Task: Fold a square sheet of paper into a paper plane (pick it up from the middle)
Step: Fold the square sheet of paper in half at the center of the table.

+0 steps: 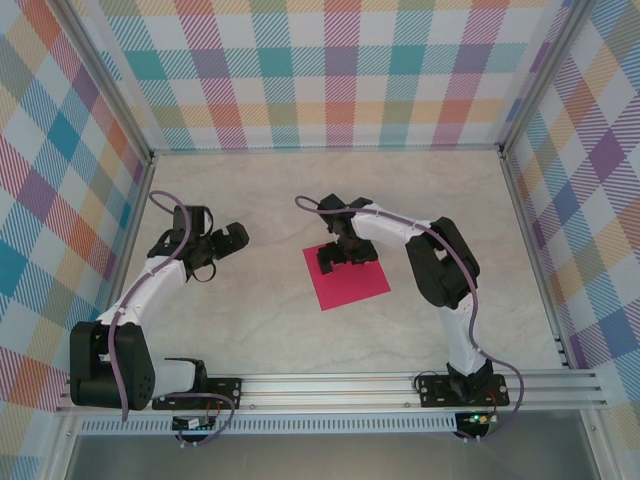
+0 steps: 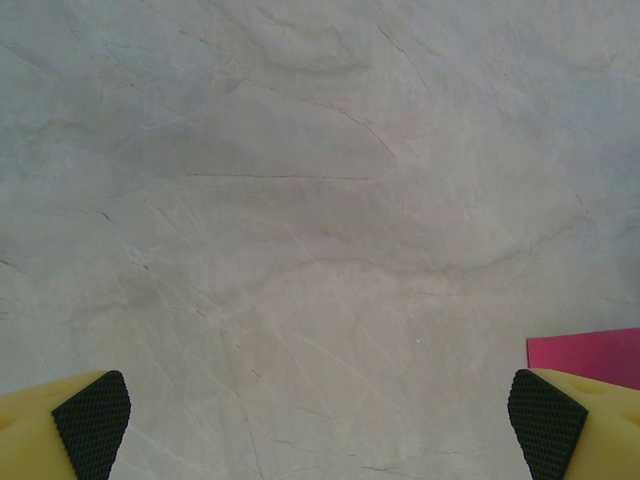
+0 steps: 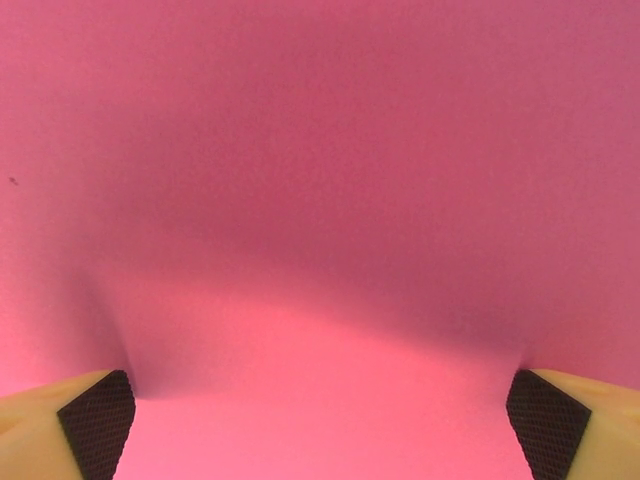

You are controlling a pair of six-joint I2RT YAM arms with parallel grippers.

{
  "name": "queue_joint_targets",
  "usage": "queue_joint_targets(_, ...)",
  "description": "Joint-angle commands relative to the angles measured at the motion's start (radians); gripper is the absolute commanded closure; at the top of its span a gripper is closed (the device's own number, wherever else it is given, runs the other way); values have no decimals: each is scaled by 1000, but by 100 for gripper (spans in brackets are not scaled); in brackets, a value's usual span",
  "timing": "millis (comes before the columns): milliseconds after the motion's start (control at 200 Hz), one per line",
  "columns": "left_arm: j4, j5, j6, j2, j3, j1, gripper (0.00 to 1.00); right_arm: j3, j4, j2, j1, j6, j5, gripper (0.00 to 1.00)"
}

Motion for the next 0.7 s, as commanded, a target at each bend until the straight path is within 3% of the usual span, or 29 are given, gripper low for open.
queue_joint_targets(0,-16,-26,1,-23,18,-8,0,-22,-44,67,3,27,14,3)
queue_joint_targets(460,-16,-24,-8,-25,14,-9,0,-49,-49,107,14,62,75,18)
queue_joint_targets(605,-24,-24,-15,-30,14,-9,0,-60,-24,58,14,76,58,22)
queue_joint_targets(695,-27,-20,-25,-32,13,-8,0,-74,19,-6,14,78,13,30)
